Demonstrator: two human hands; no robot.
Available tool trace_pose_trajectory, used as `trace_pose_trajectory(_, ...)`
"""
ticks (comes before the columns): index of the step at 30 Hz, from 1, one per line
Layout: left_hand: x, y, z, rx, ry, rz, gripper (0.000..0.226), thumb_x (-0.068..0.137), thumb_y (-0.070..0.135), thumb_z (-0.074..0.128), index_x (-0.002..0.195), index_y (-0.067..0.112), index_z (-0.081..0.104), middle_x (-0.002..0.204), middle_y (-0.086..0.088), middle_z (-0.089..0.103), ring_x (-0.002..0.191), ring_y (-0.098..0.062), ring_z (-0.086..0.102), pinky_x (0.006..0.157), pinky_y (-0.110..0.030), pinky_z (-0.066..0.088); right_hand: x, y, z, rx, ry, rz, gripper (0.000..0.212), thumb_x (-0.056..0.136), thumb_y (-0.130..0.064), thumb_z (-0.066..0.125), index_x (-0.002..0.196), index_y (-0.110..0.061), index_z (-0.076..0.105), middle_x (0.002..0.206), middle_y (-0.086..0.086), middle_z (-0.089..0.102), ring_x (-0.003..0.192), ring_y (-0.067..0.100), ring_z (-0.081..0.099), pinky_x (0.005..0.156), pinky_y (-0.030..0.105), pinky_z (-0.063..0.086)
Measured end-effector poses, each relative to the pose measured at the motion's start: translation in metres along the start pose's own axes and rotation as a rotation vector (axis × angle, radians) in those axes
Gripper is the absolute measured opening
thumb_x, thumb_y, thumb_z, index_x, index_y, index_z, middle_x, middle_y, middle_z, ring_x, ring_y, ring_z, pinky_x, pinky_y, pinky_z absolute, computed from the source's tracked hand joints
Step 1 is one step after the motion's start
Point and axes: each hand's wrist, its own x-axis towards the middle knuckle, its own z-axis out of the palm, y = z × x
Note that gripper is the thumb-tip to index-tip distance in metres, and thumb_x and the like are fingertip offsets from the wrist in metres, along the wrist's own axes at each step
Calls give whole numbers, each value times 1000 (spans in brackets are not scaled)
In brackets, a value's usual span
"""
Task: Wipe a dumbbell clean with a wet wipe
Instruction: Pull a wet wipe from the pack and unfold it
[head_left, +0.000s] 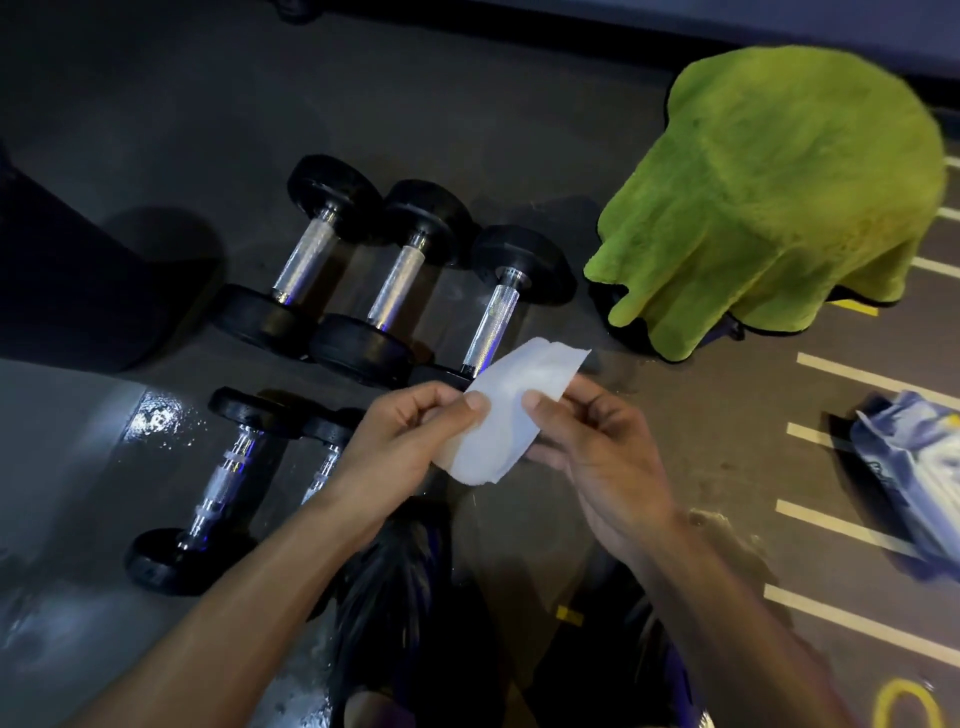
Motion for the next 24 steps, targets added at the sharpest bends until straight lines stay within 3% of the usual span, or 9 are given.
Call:
trace_pose_trajectory(3,6,9,-2,12,-78,-33,48,85,43,75,93,-4,70,85,-11,72,76,-18,66,69,-28,53,1,-3,-8,-79,-74,0,19,99,-7,63,115,-8,73,110,23,75,109,39,71,87,52,61)
trace_pose_trajectory(5,9,16,1,60,-109,-44,37,90,35,69,94,-2,71,84,-10,74,72,-15,68,64,-22,55,1,-8,-13,-135,-146,23,23,98,-10,65,120,-15,70,111,11,77,106,31,73,75,43,61)
trace_pose_trajectory(9,12,19,5,77,-109,-19,23,95,28,64,93,5,67,72,-19,69,53,-20,63,49,-25,52,-1,-12,-20,-183,-196,-19,30,98,-7,65,127,-17,65,102,16,77,78,30,72,57,37,56)
trace_pose_trajectory(12,10,24,10,-37,-135,46,11,97,22,66,99,11,67,73,-25,63,48,-22,55,44,-24,48,-3,-12,-27,-138,-231,-165,26,101,-4,59,124,-13,69,108,18,75,92,39,71,75,49,59)
trace_pose_trajectory(14,8,31,12,-93,-139,65,7,98,15,64,93,14,69,75,-18,62,54,-16,55,48,-19,47,-5,-13,-29,-162,-244,-234,31,100,1,56,109,-18,78,101,7,74,85,24,66,75,31,55)
trace_pose_trajectory(16,7,34,9,-51,-158,88,23,97,8,64,78,18,72,72,-5,63,61,-12,57,54,-17,48,-7,-13,-32,-170,-242,-238,34,98,4,51,101,-13,80,101,15,67,86,32,59,76,31,47)
trace_pose_trajectory(20,6,41,5,119,-215,185,41,98,-7,51,73,14,76,79,-5,71,76,-15,65,67,-20,54,-9,-11,-32,-58,-151,-137,40,97,-21,43,125,-19,71,123,19,69,118,44,59,97,49,48)
trace_pose_trajectory(22,7,48,5,221,-210,227,44,100,-14,45,79,7,76,81,-4,73,77,-15,67,69,-19,55,-9,-12,-31,-14,-169,-50,40,96,-33,52,132,-21,66,129,17,68,122,41,60,104,49,48)
trace_pose_trajectory(24,10,58,5,323,-247,236,40,99,-13,48,84,8,78,85,-8,75,79,-15,68,73,-20,56,-8,-12,-30,-30,-185,-30,35,96,-26,67,127,-11,69,125,20,71,122,43,62,110,55,47)
